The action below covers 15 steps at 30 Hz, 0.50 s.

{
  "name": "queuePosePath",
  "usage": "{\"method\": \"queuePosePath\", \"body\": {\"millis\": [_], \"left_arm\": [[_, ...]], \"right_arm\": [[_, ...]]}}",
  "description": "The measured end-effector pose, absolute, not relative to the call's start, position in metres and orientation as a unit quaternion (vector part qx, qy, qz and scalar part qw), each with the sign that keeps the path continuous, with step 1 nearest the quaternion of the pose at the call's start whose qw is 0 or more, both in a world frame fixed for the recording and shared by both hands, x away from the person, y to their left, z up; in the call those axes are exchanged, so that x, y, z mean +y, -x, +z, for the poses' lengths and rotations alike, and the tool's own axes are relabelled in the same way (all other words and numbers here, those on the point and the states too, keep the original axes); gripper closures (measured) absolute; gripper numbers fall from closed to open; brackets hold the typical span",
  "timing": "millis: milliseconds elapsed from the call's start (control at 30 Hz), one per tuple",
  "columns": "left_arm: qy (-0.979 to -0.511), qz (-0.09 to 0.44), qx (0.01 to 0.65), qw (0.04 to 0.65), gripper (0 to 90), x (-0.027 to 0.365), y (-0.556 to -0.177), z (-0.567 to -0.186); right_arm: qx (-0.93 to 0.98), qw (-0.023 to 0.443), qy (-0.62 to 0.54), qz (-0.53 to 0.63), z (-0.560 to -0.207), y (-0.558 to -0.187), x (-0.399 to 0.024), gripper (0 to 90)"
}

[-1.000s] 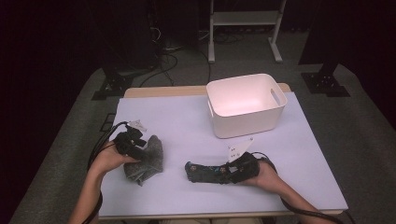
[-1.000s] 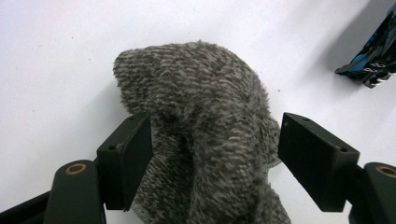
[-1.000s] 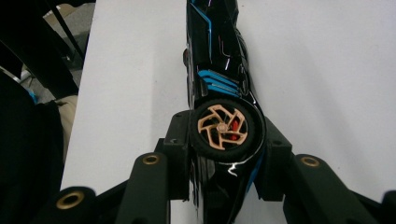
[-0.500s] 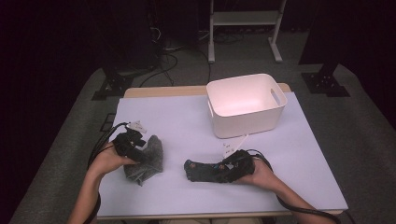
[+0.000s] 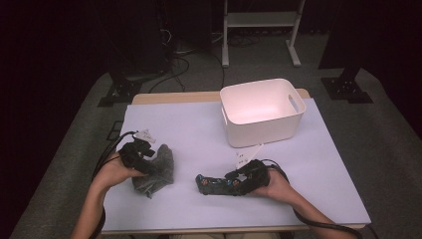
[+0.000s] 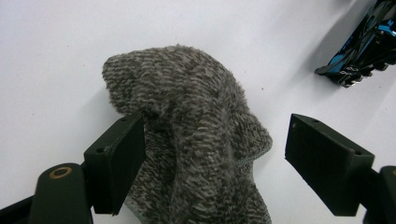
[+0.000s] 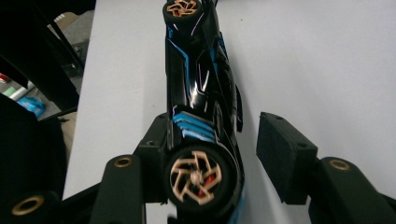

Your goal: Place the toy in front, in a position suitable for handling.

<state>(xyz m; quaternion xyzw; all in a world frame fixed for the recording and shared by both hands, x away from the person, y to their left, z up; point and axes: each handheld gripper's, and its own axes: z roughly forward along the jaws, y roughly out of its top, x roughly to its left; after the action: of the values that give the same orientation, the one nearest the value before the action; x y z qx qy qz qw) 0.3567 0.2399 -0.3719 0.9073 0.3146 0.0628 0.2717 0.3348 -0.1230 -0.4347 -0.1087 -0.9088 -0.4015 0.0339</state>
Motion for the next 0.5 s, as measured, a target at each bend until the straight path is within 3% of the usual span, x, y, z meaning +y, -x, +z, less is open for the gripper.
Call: {"method": "queuePosePath", "body": {"millis": [500], "left_arm": [[-0.908, 0.057, 0.312, 0.274, 19.1, 0.24, -0.354, -0.375]], "right_arm": [[-0.927, 0.03, 0.079, -0.365, -0.437, -0.335, -0.094, 53.9]]}}
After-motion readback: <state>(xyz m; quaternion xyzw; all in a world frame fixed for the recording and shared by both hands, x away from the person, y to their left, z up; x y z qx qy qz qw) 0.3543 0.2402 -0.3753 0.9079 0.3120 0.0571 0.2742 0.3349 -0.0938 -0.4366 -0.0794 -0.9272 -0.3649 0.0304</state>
